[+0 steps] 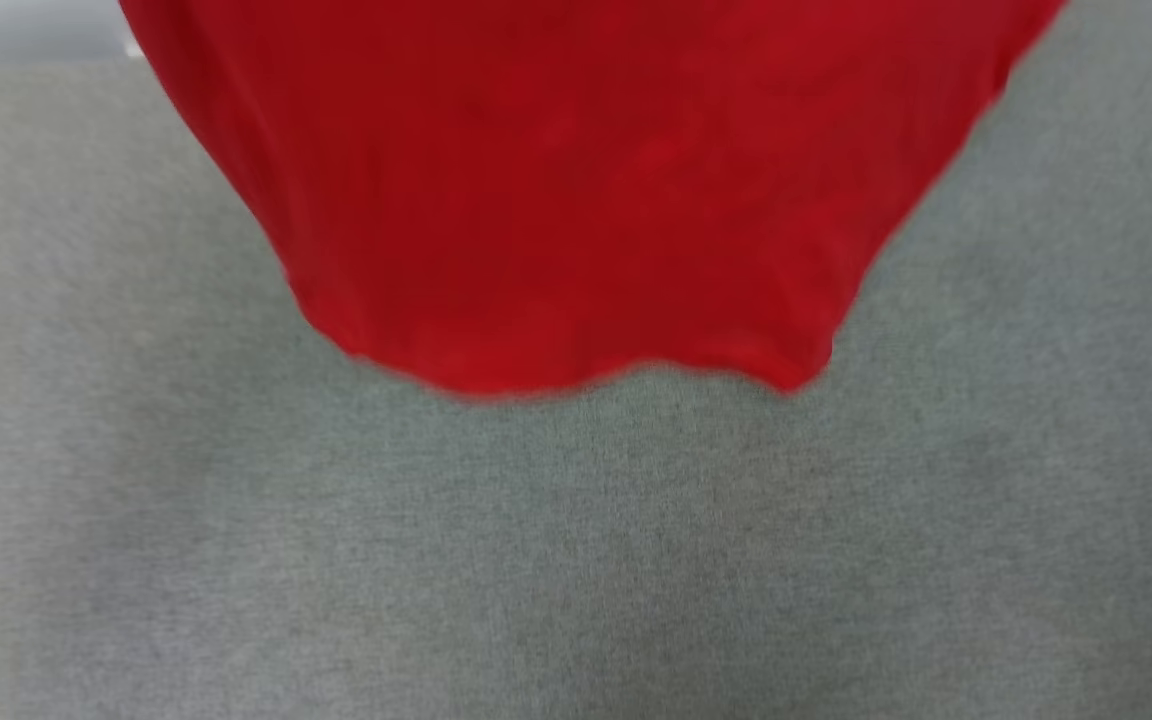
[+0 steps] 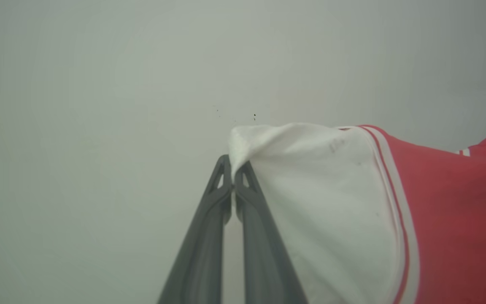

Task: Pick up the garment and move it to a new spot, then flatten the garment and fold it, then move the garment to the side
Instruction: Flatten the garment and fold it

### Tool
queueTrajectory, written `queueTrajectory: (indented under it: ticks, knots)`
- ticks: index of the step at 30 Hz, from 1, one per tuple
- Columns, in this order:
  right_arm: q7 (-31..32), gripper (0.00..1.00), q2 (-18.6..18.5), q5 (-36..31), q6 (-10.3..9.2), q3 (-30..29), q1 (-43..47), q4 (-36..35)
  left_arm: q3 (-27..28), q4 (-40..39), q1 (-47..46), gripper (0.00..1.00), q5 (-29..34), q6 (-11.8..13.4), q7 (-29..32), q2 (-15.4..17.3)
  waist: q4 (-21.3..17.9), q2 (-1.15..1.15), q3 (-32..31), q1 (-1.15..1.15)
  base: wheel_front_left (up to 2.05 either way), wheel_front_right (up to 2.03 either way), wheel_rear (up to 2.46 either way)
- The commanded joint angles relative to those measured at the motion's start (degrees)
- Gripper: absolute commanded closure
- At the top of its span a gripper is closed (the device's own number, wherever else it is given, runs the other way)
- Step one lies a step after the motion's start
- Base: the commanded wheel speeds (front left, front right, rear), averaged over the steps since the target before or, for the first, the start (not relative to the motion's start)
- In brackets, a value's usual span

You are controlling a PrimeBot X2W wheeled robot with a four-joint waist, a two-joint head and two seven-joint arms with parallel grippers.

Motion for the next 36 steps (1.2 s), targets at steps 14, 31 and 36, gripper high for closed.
queueTrajectory:
  ticks: [14,31,36]
  knots:
    - [-16.81,1.00,2.47,-11.22,-0.04,0.02,-28.53,25.15,-8.66,29.16,-33.85,1.00,5.49,-5.24,-11.39,-9.13,0.77,0.00,16.41,0.00,0.00,0.00,0.00]
    - [-32.70,1.00,6.69,-12.62,-0.04,2.32,-24.89,42.48,-15.07,49.10,-26.49,1.00,4.45,-8.87,-26.94,-15.77,2.57,0.00,16.31,0.00,0.00,0.00,0.00]
    - [-34.84,1.00,6.00,-9.06,-0.04,5.81,-13.42,44.05,-17.85,49.18,-11.49,1.00,2.15,-9.11,-29.91,-18.10,3.11,0.00,10.08,0.00,0.00,0.00,0.00]
